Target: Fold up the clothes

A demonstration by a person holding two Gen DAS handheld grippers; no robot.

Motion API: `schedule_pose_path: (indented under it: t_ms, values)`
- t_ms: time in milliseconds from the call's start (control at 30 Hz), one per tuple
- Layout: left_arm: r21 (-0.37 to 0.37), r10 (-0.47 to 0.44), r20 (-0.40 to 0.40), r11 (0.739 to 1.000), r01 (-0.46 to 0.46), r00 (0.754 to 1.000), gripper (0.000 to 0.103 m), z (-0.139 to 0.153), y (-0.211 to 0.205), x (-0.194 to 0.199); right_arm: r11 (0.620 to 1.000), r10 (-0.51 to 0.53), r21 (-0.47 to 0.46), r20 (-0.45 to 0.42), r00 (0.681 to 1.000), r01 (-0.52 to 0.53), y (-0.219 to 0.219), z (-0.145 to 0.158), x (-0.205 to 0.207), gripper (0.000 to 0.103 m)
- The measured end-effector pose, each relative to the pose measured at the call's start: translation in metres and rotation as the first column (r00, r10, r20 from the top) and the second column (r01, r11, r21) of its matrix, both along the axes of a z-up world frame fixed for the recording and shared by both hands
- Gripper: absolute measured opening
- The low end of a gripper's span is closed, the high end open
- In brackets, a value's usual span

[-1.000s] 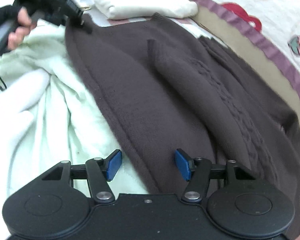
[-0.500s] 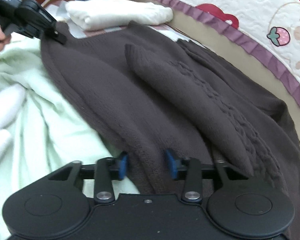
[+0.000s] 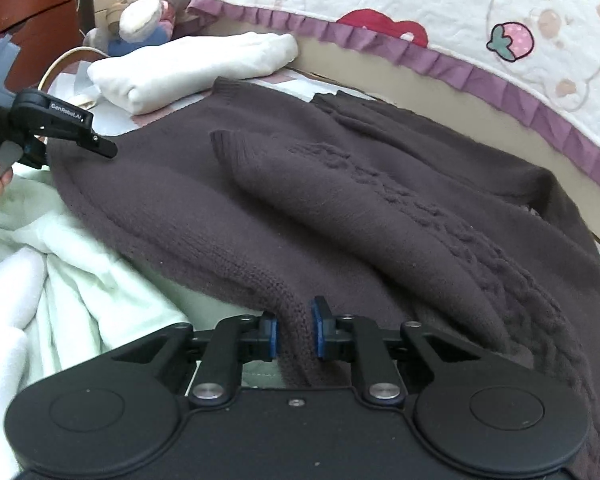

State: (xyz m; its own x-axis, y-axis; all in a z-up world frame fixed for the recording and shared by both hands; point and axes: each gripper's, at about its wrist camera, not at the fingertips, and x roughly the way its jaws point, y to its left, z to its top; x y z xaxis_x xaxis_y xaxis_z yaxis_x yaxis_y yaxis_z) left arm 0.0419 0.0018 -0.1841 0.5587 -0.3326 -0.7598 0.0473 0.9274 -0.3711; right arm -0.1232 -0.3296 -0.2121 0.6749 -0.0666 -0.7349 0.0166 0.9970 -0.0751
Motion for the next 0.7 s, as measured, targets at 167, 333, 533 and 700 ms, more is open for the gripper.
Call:
schedule_pose_path:
  t_ms: [167,333,533,700]
  values:
    - [-0.02,-0.033,0.062,0.999,0.034,0.998,0.011,0.011,0.0,0.001,0.991,0.048,-0.122,-0.013,0.999,-0.049,0.014,-0.021,0.003,0.047]
    - [0.055,-0.08,0.199,0.996,0.07,0.977,0.01,0.033,-0.012,-0.008,0.998,0.014,-0.059,0.005,1.0,-0.014,0.003,-0.007,0.002,0.013]
    - [0.144,-0.113,0.327,0.987,0.069,0.938,0.01,0.091,-0.01,-0.024,0.97,-0.049,0.243,0.093,0.994,0.025,-0.02,0.05,-0.021,0.014]
    - [0.284,-0.106,0.332,0.959,0.008,0.937,0.01,0.097,0.005,-0.057,0.943,0.04,0.327,0.047,0.998,-0.054,0.005,0.038,-0.04,0.014]
